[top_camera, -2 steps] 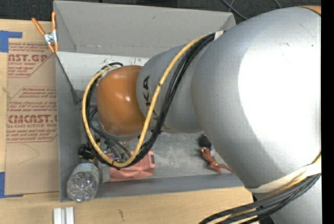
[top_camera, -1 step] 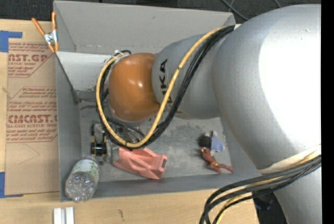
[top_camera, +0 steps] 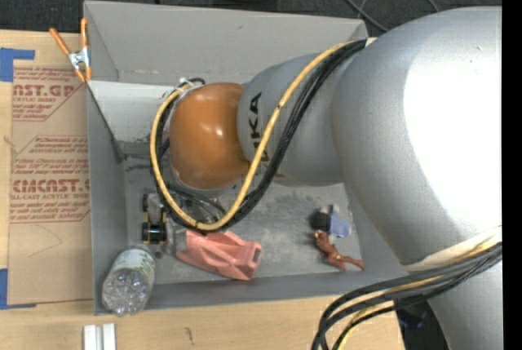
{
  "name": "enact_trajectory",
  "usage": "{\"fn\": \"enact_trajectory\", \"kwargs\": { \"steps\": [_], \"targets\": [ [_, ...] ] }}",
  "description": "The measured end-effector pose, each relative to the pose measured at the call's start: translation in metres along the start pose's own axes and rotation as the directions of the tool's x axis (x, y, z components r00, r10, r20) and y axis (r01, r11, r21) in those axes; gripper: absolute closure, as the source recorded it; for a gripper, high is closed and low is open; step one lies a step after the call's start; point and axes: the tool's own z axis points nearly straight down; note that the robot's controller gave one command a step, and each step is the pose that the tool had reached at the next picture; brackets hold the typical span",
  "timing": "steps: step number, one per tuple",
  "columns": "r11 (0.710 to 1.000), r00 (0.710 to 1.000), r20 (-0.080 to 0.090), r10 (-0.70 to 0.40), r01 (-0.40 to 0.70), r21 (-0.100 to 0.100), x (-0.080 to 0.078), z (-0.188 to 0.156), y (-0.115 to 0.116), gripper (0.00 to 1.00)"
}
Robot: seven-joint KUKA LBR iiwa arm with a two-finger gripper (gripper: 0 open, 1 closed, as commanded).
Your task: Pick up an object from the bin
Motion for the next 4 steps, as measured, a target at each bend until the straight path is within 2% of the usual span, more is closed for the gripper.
{"fn": "enact_trajectory", "kwargs": {
  "steps": [1,2,3,4],
  "targets": [
    [1.000,1.000,-0.022,-0.001,0.001,0.008,-0.004,-0.043,-0.010,1.00],
    [1.000,1.000,-0.009,0.009,-0.009,0.011,-0.009,-0.052,0.005,1.00],
    [1.000,1.000,-0.026,0.000,0.000,0.010,-0.025,-0.020,-0.013,1.00],
    [1.000,1.000,-0.013,0.022,-0.022,0.012,-0.036,-0.014,-0.021,1.00]
  ]
}}
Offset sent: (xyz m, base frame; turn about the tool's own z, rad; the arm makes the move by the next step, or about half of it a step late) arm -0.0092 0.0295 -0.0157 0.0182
